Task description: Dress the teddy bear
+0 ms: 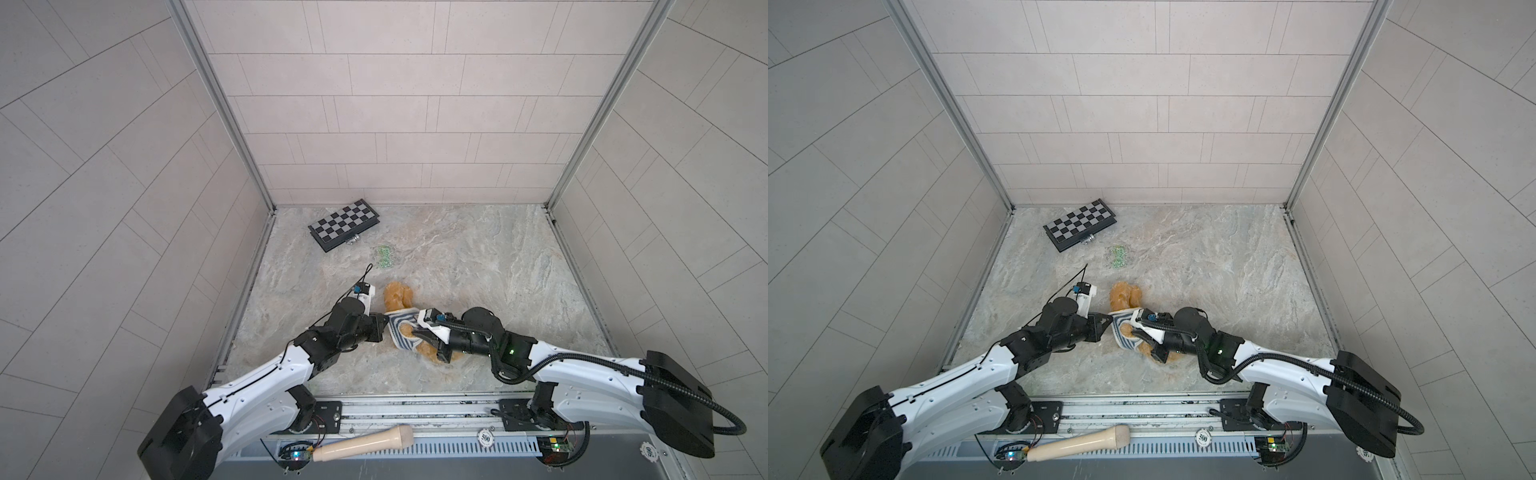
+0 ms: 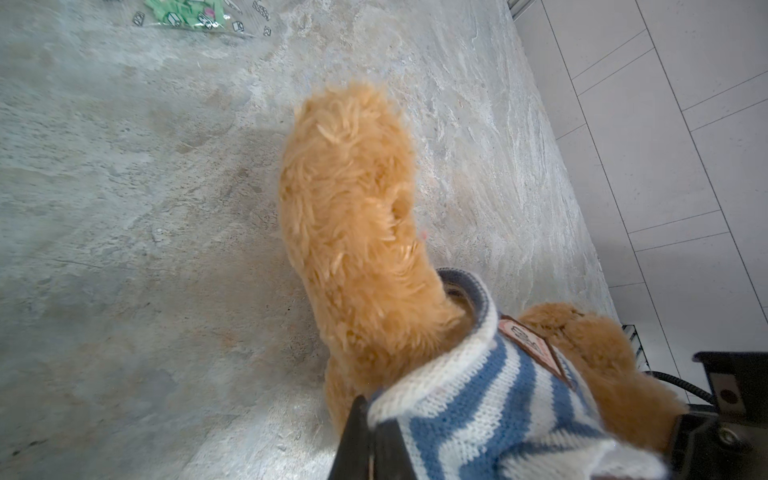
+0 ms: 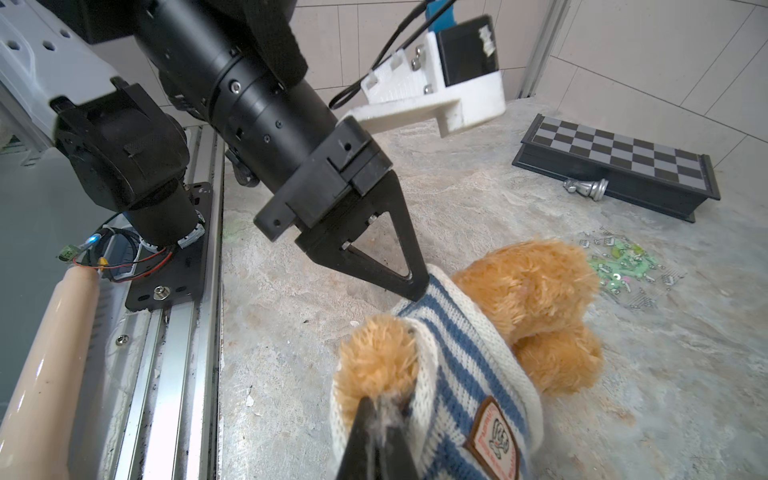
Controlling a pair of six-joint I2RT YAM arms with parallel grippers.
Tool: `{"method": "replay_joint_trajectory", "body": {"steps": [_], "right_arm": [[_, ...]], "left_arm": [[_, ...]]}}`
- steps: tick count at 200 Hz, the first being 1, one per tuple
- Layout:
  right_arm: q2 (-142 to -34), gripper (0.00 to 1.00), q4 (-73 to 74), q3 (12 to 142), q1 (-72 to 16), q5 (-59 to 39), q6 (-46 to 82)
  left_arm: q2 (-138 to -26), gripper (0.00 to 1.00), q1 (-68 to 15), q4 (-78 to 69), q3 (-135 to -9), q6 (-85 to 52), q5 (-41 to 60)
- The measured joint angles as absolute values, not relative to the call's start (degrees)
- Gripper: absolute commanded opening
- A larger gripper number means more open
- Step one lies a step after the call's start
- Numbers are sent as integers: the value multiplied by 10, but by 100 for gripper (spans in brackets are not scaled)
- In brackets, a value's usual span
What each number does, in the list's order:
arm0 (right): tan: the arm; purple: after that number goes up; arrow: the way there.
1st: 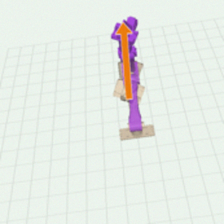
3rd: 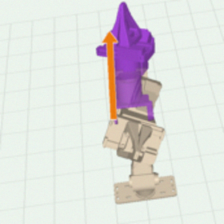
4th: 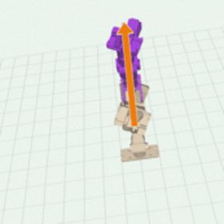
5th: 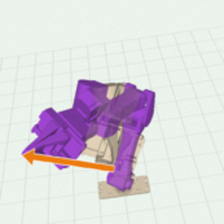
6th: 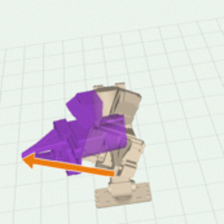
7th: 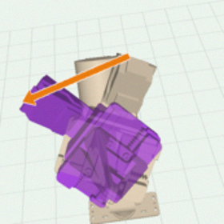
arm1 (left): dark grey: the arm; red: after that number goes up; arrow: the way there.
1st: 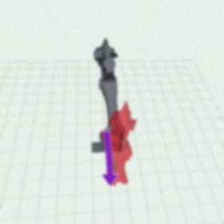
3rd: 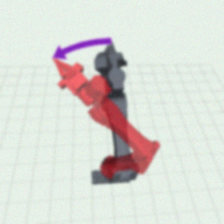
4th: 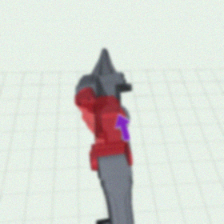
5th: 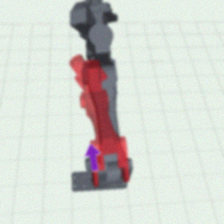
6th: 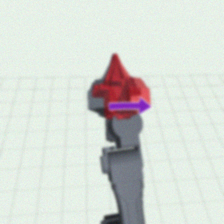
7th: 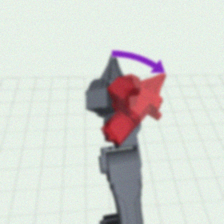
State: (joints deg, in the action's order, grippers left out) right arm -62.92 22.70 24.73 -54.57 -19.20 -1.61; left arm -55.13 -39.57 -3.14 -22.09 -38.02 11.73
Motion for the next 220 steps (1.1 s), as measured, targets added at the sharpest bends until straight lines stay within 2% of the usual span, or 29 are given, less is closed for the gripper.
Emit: {"method": "replay_joint_trajectory", "body": {"steps": [50,119,187,200,220], "right_arm": [[-632,44,186,290,-547,-171,-25],[-675,46,159,349,-574,-162,-23],[-735,34,143,380,-582,-137,-30],[-742,28,138,384,-582,-128,-32],[-747,11,134,388,-582,-117,-35]], "left_arm": [[-547,0,-402,-57,-219,-382,140],[-566,0,-435,-88,-219,-391,149],[-566,0,-436,-93,-219,-393,149],[-566,0,-436,-93,-219,-394,150],[-565,0,-436,-93,-219,-394,149]]}}
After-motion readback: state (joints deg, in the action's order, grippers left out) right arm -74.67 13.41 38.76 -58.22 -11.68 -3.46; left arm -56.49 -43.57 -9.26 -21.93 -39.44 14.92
